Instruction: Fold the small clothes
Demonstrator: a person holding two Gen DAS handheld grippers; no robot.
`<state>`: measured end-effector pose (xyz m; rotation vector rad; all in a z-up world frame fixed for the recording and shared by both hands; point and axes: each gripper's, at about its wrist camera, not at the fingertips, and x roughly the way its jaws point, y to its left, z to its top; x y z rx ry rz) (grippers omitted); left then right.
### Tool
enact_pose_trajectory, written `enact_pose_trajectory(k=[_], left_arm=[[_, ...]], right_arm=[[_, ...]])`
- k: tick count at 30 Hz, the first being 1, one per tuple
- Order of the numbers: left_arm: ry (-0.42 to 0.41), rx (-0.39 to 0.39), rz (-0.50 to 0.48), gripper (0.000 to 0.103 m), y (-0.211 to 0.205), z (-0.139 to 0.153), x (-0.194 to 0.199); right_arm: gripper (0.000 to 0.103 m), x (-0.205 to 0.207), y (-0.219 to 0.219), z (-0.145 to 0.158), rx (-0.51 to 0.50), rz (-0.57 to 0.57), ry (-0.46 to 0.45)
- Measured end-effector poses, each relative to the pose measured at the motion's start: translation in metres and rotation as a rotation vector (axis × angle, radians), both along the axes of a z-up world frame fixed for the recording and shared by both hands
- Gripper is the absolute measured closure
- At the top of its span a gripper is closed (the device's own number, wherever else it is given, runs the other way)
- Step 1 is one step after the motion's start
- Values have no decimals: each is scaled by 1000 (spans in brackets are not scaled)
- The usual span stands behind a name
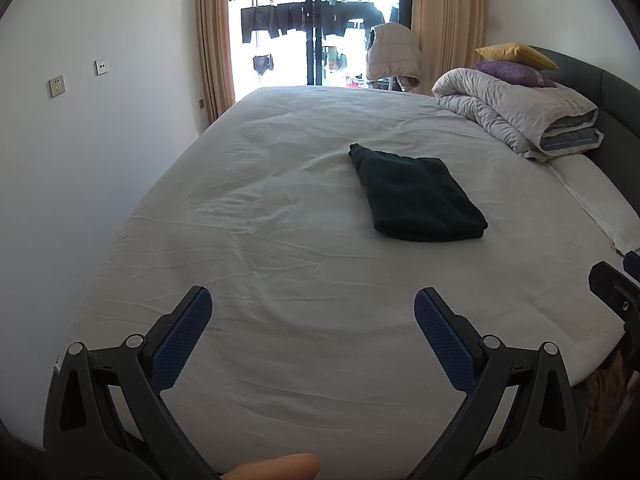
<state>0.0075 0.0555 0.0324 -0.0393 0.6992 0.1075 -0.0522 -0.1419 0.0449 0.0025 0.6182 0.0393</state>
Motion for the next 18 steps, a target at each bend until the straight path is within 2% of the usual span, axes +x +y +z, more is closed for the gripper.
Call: enact_pose_trajectory(k=[18], left_arm=[[3,-3,-1,0,-1,-3,0]], right_arm=[[0,-1,1,-4,0,6,4]])
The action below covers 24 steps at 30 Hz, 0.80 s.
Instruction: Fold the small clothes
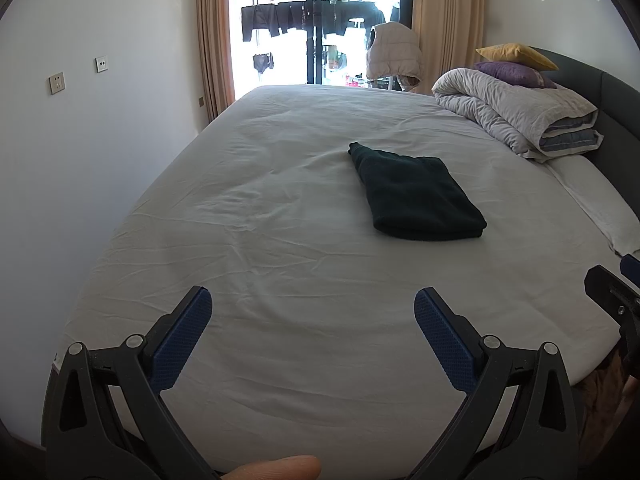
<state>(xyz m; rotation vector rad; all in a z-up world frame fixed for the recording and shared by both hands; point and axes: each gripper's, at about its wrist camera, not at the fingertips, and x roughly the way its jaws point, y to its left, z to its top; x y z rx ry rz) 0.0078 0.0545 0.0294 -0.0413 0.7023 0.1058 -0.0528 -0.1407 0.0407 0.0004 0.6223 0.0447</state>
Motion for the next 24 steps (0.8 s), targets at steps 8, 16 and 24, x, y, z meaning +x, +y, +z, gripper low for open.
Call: enact_pose_trajectory(k=[8,16,24], left_arm=[[3,-3,0,0,-1,-2,0],[6,-12,-4,0,-7,-5,-5],[9,-16,-8,0,-9,-5,-8]], right_arm=[[0,-1,0,-3,0,2,3],[0,-2,0,-4,0,3,4],[0,-2,2,-7,3,6,8]])
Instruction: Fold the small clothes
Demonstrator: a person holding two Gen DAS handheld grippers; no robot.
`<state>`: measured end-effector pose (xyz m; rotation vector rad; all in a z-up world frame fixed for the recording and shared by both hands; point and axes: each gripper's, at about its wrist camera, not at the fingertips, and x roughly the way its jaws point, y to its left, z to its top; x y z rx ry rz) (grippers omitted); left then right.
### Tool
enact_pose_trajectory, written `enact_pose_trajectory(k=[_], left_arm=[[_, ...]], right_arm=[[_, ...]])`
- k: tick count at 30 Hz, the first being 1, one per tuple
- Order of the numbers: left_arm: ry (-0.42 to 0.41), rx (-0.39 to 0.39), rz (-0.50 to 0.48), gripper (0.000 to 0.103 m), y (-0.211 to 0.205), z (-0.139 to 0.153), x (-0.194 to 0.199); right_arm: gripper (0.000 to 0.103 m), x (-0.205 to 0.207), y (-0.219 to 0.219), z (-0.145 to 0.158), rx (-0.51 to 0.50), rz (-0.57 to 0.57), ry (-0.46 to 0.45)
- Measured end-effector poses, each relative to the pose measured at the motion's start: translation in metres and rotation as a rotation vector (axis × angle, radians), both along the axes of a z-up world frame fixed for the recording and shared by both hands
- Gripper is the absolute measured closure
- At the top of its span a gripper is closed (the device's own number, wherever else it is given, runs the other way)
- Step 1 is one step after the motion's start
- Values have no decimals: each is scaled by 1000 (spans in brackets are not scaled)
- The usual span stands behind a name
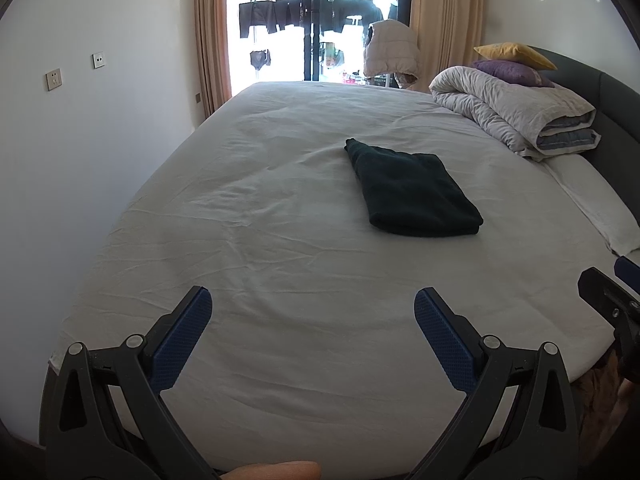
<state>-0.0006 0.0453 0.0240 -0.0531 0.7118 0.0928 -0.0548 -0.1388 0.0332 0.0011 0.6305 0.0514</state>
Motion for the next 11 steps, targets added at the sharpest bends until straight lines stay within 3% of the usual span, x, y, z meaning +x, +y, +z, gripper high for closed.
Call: enact_pose_trajectory(k=[11], left_arm=[[-9,-1,-7,0,-4,-2,-3]], right_arm=[[0,-1,-3,-5,11,-2,10]])
